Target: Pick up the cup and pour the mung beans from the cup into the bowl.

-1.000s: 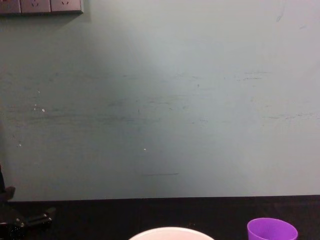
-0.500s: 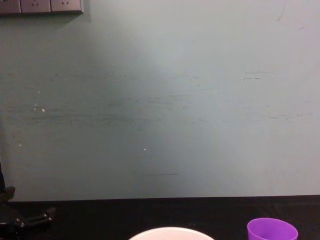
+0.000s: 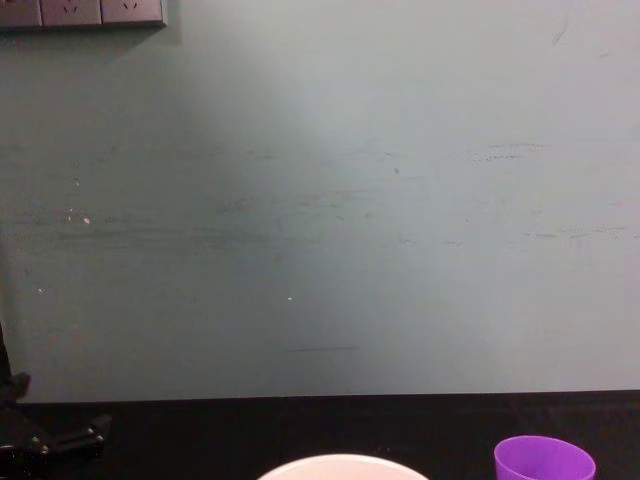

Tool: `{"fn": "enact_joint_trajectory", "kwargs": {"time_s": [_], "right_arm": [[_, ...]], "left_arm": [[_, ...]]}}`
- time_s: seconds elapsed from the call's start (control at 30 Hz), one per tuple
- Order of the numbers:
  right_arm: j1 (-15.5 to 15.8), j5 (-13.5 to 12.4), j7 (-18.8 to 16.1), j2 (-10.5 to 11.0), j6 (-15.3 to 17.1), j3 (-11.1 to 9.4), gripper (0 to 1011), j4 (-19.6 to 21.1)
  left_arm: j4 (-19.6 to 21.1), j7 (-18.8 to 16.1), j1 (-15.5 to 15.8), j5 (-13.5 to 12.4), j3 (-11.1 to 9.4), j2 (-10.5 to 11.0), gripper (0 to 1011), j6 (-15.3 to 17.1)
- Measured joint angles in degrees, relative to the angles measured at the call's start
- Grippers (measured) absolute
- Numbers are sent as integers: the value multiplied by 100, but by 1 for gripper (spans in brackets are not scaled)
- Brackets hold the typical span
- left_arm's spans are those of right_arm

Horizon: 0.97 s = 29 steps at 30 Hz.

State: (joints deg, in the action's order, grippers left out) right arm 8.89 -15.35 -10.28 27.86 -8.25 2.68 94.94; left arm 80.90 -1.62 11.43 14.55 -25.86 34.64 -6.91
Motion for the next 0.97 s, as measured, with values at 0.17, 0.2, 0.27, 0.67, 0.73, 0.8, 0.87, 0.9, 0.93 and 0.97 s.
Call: {"fn": "enact_joint_trajectory", "kwargs": {"time_s": [0.17, 0.2, 0.27, 0.67, 0.73, 0.8, 0.87, 0.9, 0.93, 0.97], "right_arm": [[0, 0, 0, 3, 3, 2, 1003, 4], [0, 0, 1, 3, 4, 3, 1003, 4], [0, 0, 1, 4, 5, 3, 1003, 6], [0, 0, 4, 7, 8, 3, 1003, 8], [0, 0, 4, 7, 8, 3, 1002, 8], [0, 0, 4, 7, 8, 3, 1003, 8], [0, 0, 4, 7, 8, 3, 1003, 9], [0, 0, 4, 7, 8, 3, 1002, 9], [0, 0, 4, 7, 8, 3, 1003, 8], [0, 0, 4, 7, 8, 3, 1003, 9]], "left_arm": [[0, 0, 0, 0, 0, 0, 1003, 0], [0, 0, 0, 0, 0, 0, 1003, 0], [0, 0, 0, 0, 0, 0, 1003, 0], [0, 0, 0, 0, 0, 0, 1003, 0], [0, 0, 0, 0, 0, 0, 1004, 0], [0, 0, 0, 0, 0, 0, 1003, 0], [0, 0, 0, 0, 0, 0, 1003, 0], [0, 0, 0, 0, 0, 0, 1004, 0], [0, 0, 0, 0, 0, 0, 1003, 0], [0, 0, 0, 0, 0, 0, 1003, 0]]}}
